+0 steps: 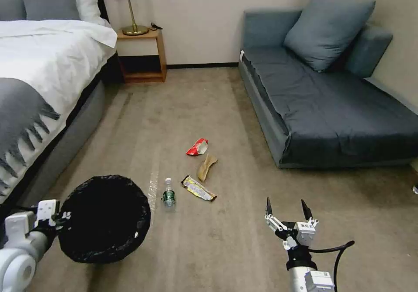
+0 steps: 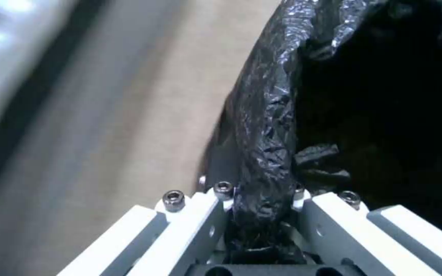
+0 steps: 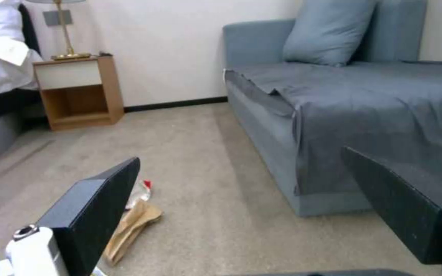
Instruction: Pick up the trash bin, then pick up the garbage on the floor and place it into the trash bin.
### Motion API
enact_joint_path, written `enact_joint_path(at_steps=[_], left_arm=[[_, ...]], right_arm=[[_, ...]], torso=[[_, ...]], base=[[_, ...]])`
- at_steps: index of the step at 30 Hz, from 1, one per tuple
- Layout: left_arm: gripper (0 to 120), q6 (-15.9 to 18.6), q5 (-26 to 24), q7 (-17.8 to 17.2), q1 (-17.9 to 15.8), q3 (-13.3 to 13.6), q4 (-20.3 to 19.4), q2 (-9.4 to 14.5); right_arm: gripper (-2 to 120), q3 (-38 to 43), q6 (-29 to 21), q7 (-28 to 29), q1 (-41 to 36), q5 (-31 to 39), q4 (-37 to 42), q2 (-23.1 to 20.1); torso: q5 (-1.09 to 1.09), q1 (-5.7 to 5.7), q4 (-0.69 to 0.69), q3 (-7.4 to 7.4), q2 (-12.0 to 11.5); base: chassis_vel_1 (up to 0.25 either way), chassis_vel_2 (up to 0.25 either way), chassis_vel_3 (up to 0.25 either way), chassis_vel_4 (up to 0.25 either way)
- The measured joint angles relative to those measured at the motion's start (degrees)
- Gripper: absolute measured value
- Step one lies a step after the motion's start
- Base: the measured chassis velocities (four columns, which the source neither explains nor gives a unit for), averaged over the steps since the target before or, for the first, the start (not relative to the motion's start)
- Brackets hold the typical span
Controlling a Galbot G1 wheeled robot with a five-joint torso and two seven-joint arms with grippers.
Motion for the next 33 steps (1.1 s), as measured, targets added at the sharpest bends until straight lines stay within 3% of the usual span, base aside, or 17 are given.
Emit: enact_joint_path(at_steps=[3, 7, 17, 25, 33], left_arm=[[3, -1.3, 2.5, -0.2, 1.9, -3.0, -1.6, -1.6], [3, -1.4, 2.6, -0.6, 2.5, -4.5, -2.7, -2.7], [3, -1.4, 2.4, -0.8, 2.9, -4.4, -4.3, -4.9], [3, -1.2, 1.9, -0.9, 2.4, -4.5, -4.4, -4.8], [3, -1.2, 1.6, -0.9, 2.0, -4.5, -3.5, -4.6]], right_arm=[[100, -0.5, 0.7, -0.2, 0.2, -0.2, -0.7, -0.4], [100, -0.9, 0.7, -0.4, 0.3, -0.8, -1.0, -1.1], [100, -1.2, 3.2, -2.2, 0.2, -1.2, -2.6, -2.4], [100, -1.2, 3.9, -2.6, -0.1, -0.8, -2.7, -2.9], [100, -1.6, 3.9, -2.8, -0.1, -0.9, -2.7, -2.7]], torso=[[0.01, 0.00, 0.02, 0.00, 0.0], [0.01, 0.00, 0.00, 0.00, 0.0], [0.00, 0.00, 0.00, 0.00, 0.0], [0.00, 0.00, 0.01, 0.00, 0.0], [0.00, 0.00, 0.00, 0.01, 0.0]], base=[[0.000, 0.000, 0.000, 0.000], [0.000, 0.000, 0.000, 0.000], [0.000, 0.000, 0.000, 0.000], [-0.026, 0.037, 0.037, -0.029], [-0.152, 0.140, 0.156, -0.146]])
